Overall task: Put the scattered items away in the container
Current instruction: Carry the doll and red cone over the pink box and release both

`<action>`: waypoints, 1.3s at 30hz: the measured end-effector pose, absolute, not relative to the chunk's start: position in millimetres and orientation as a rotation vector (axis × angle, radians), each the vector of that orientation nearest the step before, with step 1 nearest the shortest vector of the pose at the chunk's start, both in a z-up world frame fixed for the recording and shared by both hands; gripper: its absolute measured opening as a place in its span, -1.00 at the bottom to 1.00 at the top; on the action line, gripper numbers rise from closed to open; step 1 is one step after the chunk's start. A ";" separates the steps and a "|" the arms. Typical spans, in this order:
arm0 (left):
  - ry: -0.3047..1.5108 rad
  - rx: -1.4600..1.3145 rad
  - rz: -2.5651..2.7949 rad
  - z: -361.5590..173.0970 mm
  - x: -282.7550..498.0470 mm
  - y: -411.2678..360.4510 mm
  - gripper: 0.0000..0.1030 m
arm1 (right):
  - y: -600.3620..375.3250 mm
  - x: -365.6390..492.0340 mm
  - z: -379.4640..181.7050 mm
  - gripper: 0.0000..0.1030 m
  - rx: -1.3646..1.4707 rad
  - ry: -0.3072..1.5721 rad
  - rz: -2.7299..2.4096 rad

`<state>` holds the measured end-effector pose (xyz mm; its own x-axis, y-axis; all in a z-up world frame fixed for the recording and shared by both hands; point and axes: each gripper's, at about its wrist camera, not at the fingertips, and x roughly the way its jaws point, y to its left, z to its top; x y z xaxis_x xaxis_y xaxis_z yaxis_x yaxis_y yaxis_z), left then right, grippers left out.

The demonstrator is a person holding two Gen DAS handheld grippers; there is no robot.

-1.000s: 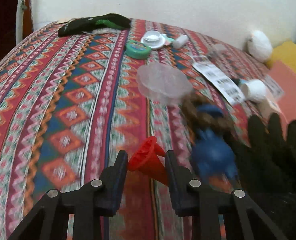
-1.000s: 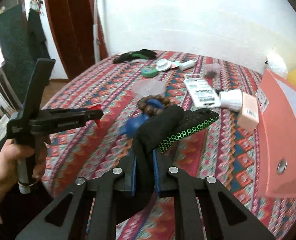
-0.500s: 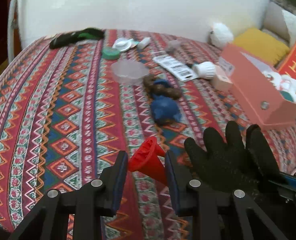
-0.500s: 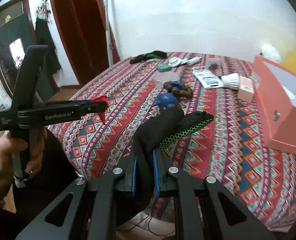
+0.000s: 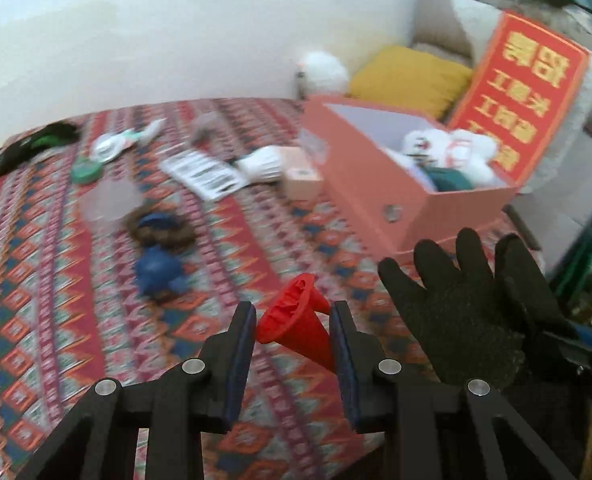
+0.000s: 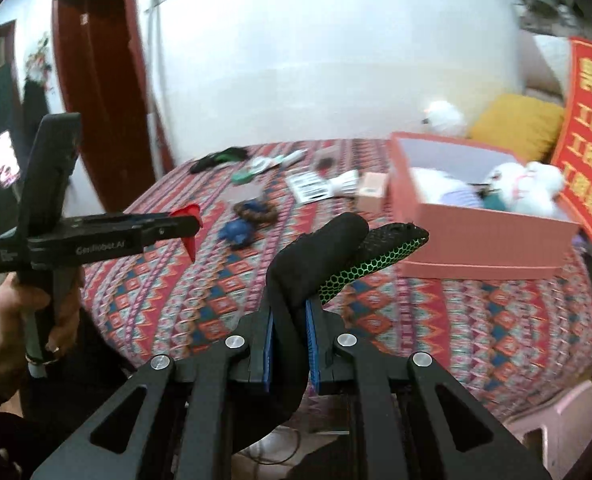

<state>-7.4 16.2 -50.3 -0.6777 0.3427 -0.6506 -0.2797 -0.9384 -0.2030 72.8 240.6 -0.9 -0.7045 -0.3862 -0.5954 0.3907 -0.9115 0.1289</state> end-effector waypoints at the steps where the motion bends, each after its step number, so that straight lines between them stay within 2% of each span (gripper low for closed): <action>1: -0.114 -1.023 2.583 -47.8 -9.8 25.9 -0.38 | 248.7 72.9 2.1 -0.73 0.891 0.005 -2.587; 11: -0.005 -0.880 2.473 -7.7 -48.0 115.5 -0.38 | 322.0 58.5 41.6 -0.73 0.822 0.005 -2.767; 20: 0.053 -0.803 2.432 24.1 -109.8 178.1 -0.38 | 363.6 -1.6 74.9 -0.73 0.758 0.024 -2.852; 29: 0.096 -0.742 2.454 51.0 -214.0 239.2 -0.38 | 411.7 -133.2 79.1 -0.73 0.744 0.048 -2.871; 37: 0.145 -0.882 2.426 6.6 -326.7 286.0 -0.37 | 431.7 -268.0 38.0 -0.72 0.830 0.098 -2.866; 39: 0.145 -0.959 2.378 -13.4 -348.4 293.4 -0.03 | 434.5 -291.8 23.6 -0.54 0.840 0.108 -2.906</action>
